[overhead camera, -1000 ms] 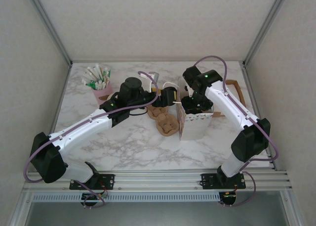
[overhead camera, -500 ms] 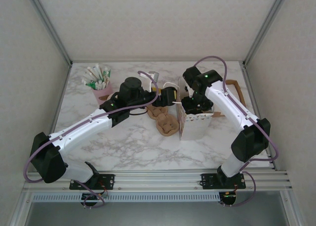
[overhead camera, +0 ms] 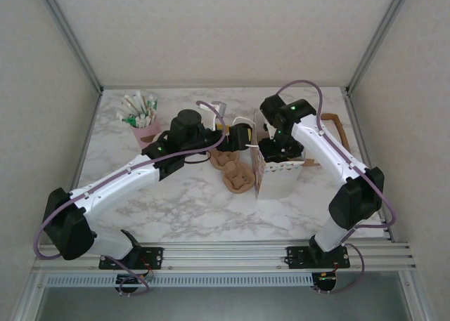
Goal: Pack the takeout coffee
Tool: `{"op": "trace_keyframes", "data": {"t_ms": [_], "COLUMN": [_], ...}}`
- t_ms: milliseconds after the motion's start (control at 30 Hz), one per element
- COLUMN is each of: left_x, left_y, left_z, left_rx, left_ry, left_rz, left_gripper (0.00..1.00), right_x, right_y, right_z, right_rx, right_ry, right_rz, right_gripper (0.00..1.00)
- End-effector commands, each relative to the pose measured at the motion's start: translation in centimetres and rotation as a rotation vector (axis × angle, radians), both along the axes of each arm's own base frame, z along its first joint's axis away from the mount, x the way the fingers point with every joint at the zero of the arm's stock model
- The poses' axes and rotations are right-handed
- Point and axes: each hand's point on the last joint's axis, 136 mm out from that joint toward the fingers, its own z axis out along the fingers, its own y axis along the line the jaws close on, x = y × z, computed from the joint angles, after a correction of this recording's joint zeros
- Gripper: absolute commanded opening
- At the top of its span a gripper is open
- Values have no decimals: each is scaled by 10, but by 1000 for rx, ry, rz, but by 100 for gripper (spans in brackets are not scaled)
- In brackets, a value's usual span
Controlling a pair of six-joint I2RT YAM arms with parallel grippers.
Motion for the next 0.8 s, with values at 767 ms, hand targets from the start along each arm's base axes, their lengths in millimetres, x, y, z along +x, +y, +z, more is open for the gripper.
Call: {"op": "trace_keyframes", "data": {"t_ms": [767], "left_x": [-2], "left_y": [0], "left_z": [10], "left_rx": [-26], "left_ry": [-27], "left_rz": [5], "left_gripper": [100], "right_x": [-6], "right_y": [-3], "right_z": [-28], "right_rx": [-36], "right_ry": [100], "right_rz": [-12], "right_gripper": [76]}}
